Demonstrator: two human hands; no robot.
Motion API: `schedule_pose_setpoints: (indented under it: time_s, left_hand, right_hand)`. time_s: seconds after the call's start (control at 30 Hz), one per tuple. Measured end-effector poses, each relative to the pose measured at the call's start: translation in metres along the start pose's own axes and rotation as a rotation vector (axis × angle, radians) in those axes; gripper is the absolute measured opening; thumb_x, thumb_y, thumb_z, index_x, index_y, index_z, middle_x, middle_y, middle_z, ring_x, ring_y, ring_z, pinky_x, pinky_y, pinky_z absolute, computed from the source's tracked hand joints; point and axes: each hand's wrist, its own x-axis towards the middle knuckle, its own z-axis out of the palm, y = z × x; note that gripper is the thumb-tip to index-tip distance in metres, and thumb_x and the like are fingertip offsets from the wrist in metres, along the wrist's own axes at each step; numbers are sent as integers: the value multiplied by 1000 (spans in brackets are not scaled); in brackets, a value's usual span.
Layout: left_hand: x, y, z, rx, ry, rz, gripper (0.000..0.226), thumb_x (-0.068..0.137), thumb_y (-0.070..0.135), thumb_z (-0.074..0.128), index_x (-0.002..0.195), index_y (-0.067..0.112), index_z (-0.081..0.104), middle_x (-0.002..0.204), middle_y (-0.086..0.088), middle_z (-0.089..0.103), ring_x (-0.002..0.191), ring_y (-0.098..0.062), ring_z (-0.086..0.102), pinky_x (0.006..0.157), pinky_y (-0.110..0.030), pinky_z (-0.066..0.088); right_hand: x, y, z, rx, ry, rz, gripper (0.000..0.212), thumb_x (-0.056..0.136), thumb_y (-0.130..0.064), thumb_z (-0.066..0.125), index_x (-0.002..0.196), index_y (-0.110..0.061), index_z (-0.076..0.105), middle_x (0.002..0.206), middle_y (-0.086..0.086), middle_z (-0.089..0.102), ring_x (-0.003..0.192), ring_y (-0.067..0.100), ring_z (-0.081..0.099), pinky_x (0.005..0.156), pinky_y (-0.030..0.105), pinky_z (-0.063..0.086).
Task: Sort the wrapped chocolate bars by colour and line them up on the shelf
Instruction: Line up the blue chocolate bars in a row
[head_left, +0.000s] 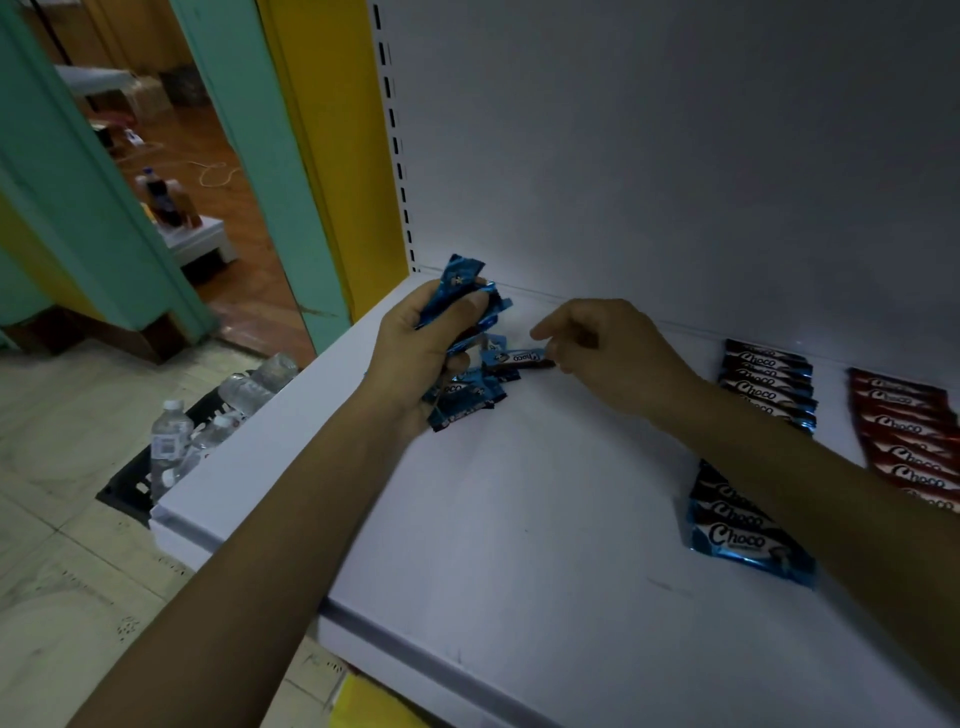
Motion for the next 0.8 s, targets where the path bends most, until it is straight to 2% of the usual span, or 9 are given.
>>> schedule_pose_setpoints:
  time_s: [0.03,0.1,0.17,0.27,0.37,0.5,0.63,0.73,0.8]
  left_hand:
    - [1,0,-2,-24,3,-15,10,91,13,61,99,18,66,77,5,68,63,-9,55,43,-14,38]
    - [2,0,-5,-59,-2,-41,9,91,13,61,99,16,65,79,1,66,63,-11,49,41,-14,36]
    - [2,0,-5,-77,-13,-61,11,92,13,60,101,14,64,85,-2,66,64,-11,48,40,-13,36]
    - [0,1,-6,-83,-26,-79,14,92,13,59,104,15,64,91,-4,66,64,-9,51,40,-13,36]
    - [-3,1,-5,-89,-72,-109,14,92,14,58,104,15,64,94,-7,65,61,-7,53,40,-12,36]
    - [-2,0,-5,-88,-92,-131,15,91,15,59,104,16,66,100,-12,63,62,-10,48,39,-13,36]
    - [-9,1,1,-20,-129,-73,15,91,12,59,103,16,67,92,-8,67,58,-9,55,42,-15,40]
    - [-16,4,9,86,-138,-2,16,89,11,61,101,19,66,89,0,73,75,-14,70,61,-26,54]
    - [-21,5,13,133,-158,36,16,86,12,62,99,21,66,87,4,74,80,-15,70,67,-29,56]
  right_hand:
    - [3,2,4,-102,0,-22,22,93,-15,56,113,-17,64,108,5,62,89,12,56,71,9,42]
    - [13,5,11,-270,-58,-39,34,93,-25,58,125,-16,59,120,9,53,110,21,49,88,27,43]
    - [20,8,18,-384,-119,-44,29,89,-27,62,116,-17,65,114,10,52,110,25,49,81,32,42]
    - [20,6,18,-405,-83,-56,11,84,-21,66,94,-19,63,97,1,52,94,18,51,72,28,36]
    - [11,-2,7,-179,-81,-1,11,83,-15,68,81,-16,58,78,-5,57,73,12,55,62,24,43]
    - [-10,-17,-13,258,-48,126,9,83,-5,67,81,-13,65,79,0,64,57,3,63,54,13,46]
    - [-42,-23,-39,487,-53,210,22,80,2,67,82,-19,69,78,0,67,63,1,63,63,12,50]
    - [-68,-25,-54,595,-46,259,23,75,0,70,85,-21,71,74,-3,70,68,4,62,64,12,51]
    - [-86,-23,-61,620,-55,293,21,77,-4,67,89,-20,72,79,-3,73,69,4,64,63,13,50]
